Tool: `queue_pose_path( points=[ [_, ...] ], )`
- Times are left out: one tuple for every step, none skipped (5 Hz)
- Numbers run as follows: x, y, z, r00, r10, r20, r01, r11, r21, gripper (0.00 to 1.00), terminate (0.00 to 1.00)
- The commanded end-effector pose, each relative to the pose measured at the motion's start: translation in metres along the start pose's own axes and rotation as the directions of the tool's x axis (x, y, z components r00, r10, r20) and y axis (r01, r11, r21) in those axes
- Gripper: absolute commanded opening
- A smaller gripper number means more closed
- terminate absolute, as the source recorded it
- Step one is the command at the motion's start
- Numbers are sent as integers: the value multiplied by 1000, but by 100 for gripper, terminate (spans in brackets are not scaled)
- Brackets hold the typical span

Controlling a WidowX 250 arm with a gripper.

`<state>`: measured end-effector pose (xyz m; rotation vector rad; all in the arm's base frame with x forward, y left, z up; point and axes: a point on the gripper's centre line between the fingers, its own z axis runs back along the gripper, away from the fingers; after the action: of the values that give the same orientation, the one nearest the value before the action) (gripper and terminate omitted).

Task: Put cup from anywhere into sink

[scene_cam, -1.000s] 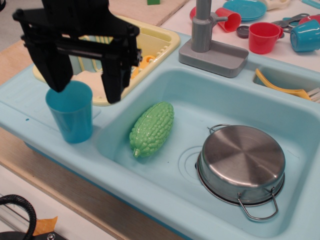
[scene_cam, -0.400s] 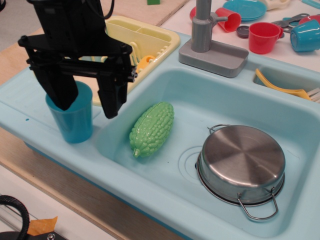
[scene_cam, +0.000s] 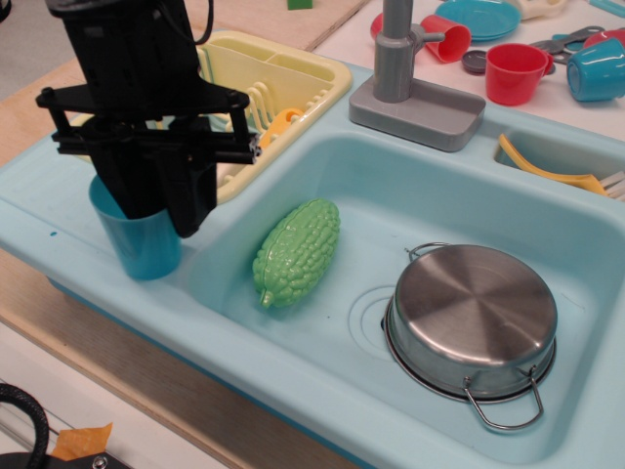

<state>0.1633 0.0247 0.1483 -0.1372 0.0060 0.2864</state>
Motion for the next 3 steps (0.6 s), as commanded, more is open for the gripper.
queue_pose_path(
  points=[
    [3,2,4,999,30,19,-30,1000,-3,0,0],
    [1,-2,10,995,10,99,-13,999,31,0,0],
    [8,-18,30,985,-50,165,34,995,98,0,0]
  ],
)
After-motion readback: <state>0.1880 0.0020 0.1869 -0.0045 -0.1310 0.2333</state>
